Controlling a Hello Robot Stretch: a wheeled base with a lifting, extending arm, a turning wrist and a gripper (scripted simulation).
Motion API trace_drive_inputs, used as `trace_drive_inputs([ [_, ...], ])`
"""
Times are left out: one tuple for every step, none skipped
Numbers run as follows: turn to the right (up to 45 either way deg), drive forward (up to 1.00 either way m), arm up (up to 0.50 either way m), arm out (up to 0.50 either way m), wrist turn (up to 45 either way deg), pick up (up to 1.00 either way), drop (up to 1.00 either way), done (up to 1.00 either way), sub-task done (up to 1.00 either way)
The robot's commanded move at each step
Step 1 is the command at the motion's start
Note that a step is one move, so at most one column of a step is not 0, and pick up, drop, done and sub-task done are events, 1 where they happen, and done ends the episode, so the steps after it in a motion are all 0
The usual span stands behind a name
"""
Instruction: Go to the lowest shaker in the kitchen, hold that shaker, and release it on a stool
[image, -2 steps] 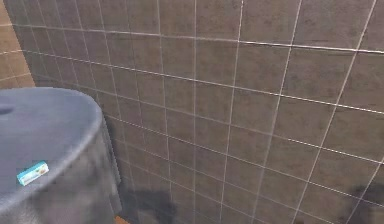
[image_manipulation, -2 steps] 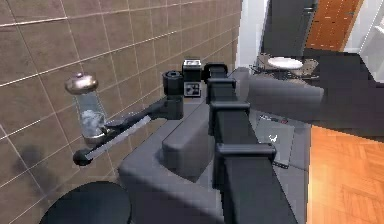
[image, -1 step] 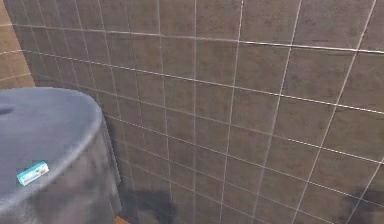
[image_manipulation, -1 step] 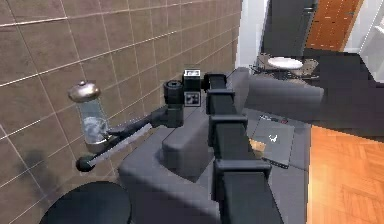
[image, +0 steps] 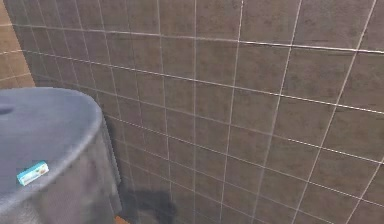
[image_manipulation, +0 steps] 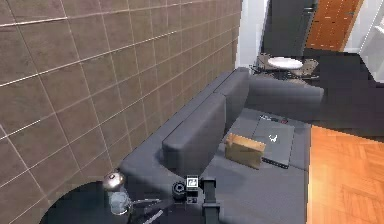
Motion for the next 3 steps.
trace_drive_inputs([
  [0.0, 0.00, 0.00, 0.00, 0.0, 0.00, 1.00, 0.00, 0.00],
  [0.0, 0.00, 0.10, 0.00, 0.0, 0.00, 0.00, 0.00, 0.00],
  [0.0, 0.00, 0.00, -0.08, 0.0, 0.00, 0.00, 0.00, 0.00],
])
